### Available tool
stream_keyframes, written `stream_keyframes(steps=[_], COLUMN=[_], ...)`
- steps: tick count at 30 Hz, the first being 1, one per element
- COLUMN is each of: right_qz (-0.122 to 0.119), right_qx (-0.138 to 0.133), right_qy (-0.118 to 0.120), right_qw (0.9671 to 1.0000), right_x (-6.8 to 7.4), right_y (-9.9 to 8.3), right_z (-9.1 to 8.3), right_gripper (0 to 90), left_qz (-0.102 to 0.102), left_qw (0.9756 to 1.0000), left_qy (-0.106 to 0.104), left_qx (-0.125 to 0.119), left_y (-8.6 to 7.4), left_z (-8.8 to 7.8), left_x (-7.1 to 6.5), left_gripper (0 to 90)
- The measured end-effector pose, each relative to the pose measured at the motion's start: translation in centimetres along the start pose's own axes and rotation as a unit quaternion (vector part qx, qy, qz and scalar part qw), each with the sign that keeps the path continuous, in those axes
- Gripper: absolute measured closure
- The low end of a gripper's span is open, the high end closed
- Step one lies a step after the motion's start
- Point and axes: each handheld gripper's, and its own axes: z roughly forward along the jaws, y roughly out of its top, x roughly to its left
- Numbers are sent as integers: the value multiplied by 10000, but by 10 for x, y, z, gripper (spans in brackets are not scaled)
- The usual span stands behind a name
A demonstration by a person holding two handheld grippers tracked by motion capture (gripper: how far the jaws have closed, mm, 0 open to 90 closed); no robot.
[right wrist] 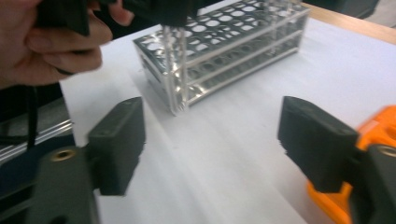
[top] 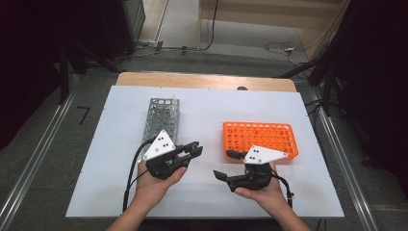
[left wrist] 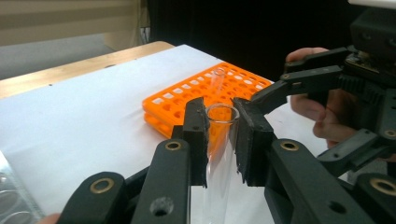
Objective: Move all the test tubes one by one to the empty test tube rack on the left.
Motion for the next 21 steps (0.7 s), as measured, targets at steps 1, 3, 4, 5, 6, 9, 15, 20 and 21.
stream_keyframes(steps=[1,3,4,5,6,9,15,20,21], right_qz=[15,50,68,120,141,238,320,419,428], right_qx=[7,22,22,2,-14,-72,-161,-171,-186], right_qy=[-15,-53,-46,-20,-31,-90,-311,-474,-507], right_qw=[10000,10000,10000,9999,9999,9997,9989,9979,9976], right_x=[-2,-7,-9,-12,-15,-22,-34,-42,-44], right_y=[-1,-5,-6,-8,-9,-12,-19,-26,-28], right_z=[-2,-7,-10,-12,-15,-24,-41,-54,-56], right_gripper=[101,56,29,16,2,0,0,0,0], left_qz=[-2,-2,-12,-18,-8,-9,-53,-29,-14], left_qw=[10000,10000,10000,9999,9999,9998,9994,9988,9986], left_qy=[16,59,78,89,116,181,315,440,472], left_qx=[-17,-43,-55,-64,-80,-97,-153,-191,-218], left_y=[1,4,6,7,8,12,18,25,26], left_z=[-1,-2,-3,-3,-4,-4,-4,-4,-4], left_x=[2,6,8,10,12,19,32,43,46], left_gripper=[760,760,760,760,760,760,760,760,760])
